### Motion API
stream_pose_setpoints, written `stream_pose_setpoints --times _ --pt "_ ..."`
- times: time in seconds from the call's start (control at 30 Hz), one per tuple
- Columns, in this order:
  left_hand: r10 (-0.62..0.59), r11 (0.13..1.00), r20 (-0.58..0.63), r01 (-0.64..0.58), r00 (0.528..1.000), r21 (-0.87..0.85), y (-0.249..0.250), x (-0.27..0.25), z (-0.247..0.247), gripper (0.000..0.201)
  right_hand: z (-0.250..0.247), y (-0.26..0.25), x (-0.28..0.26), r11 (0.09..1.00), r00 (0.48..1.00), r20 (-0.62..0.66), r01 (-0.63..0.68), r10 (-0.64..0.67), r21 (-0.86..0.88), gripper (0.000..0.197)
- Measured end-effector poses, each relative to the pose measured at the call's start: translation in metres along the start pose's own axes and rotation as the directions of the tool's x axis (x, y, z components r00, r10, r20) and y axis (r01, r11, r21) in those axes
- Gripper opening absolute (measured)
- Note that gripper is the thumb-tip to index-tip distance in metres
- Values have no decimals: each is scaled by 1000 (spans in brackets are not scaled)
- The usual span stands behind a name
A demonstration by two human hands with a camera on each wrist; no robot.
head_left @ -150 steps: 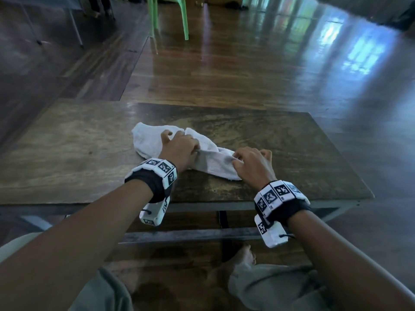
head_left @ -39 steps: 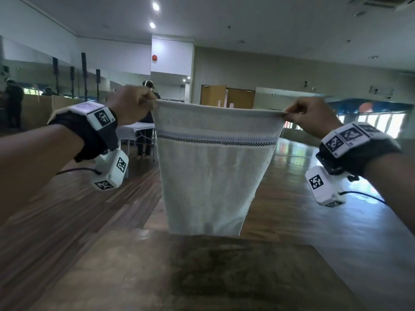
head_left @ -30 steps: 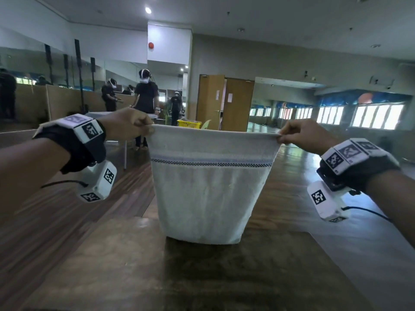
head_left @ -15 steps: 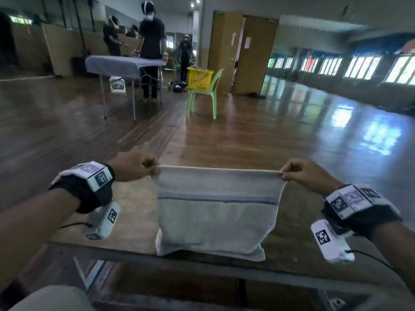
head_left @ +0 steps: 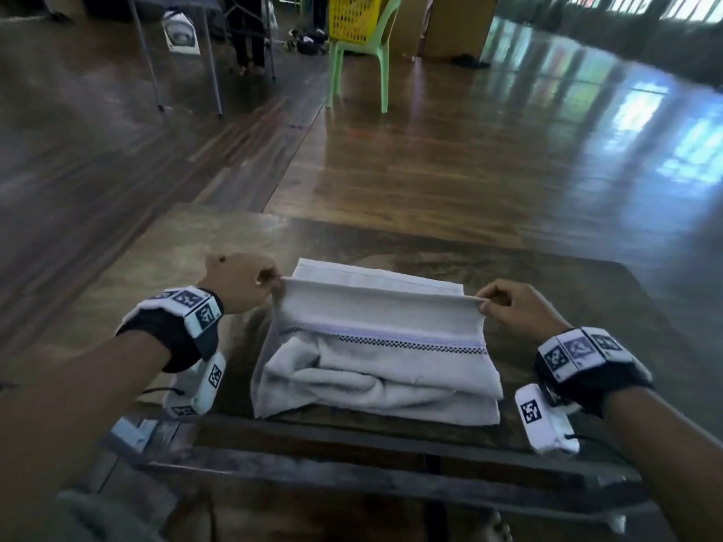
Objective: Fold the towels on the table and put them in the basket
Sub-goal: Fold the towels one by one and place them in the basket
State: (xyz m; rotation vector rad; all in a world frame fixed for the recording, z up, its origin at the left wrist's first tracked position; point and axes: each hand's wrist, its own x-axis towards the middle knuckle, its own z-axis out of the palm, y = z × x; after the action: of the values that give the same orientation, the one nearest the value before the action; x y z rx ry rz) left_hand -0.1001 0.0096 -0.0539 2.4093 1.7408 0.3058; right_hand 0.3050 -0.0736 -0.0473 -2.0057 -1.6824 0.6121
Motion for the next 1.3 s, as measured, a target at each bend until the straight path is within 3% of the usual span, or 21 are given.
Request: stream_pose_setpoints --times 0.2,0.37,0.5,0.67,0.9,1.07,1.13,1.3 --pt "75 997 33 -75 997 -5 6 62 5 19 7 9 67 992 999 31 -24 28 -124 11" --pt "35 999 148 -32 988 -20 -1 85 19 33 19 6 89 968 991 108 -53 82 -245 13" --pt "80 996 191 -86 978 24 3 90 22 25 25 8 99 932 984 171 17 48 -362 26" --pt "81 996 129 -85 988 31 4 95 26 15 29 2 99 849 988 152 74 8 -523 27" --pt "155 988 151 -151 976 -37 9 93 27 9 31 -1 99 887 988 153 68 2 -457 9" --pt "197 980 169 -192 966 -43 11 84 22 5 30 -6 93 924 990 136 79 -30 -375 19" --pt "195 981 168 -191 966 -42 11 78 17 6 27 -10 88 920 991 125 89 -44 -382 13" --pt "184 974 26 -178 983 -139 11 55 -18 9 2 -28 60 934 992 79 121 -100 -337 12"
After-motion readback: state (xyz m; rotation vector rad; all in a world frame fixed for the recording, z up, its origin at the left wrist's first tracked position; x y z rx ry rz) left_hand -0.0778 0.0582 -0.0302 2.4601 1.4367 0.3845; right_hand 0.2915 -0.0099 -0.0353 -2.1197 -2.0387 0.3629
